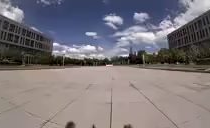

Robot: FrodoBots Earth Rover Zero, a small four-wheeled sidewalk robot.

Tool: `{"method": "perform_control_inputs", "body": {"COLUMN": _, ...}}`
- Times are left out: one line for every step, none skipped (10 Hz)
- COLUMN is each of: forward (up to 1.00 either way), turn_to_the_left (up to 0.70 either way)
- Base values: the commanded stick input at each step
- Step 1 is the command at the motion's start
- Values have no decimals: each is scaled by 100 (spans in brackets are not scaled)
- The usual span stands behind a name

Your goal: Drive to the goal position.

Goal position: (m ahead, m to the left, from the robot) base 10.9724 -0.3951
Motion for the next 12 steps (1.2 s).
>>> {"method": "perform_control_inputs", "body": {"forward": 70, "turn_to_the_left": 0}}
{"method": "perform_control_inputs", "body": {"forward": 70, "turn_to_the_left": 0}}
{"method": "perform_control_inputs", "body": {"forward": 70, "turn_to_the_left": 0}}
{"method": "perform_control_inputs", "body": {"forward": 70, "turn_to_the_left": 0}}
{"method": "perform_control_inputs", "body": {"forward": 70, "turn_to_the_left": 0}}
{"method": "perform_control_inputs", "body": {"forward": 70, "turn_to_the_left": 0}}
{"method": "perform_control_inputs", "body": {"forward": 70, "turn_to_the_left": 0}}
{"method": "perform_control_inputs", "body": {"forward": 70, "turn_to_the_left": 0}}
{"method": "perform_control_inputs", "body": {"forward": 70, "turn_to_the_left": 0}}
{"method": "perform_control_inputs", "body": {"forward": 70, "turn_to_the_left": 0}}
{"method": "perform_control_inputs", "body": {"forward": 70, "turn_to_the_left": 0}}
{"method": "perform_control_inputs", "body": {"forward": 70, "turn_to_the_left": 0}}
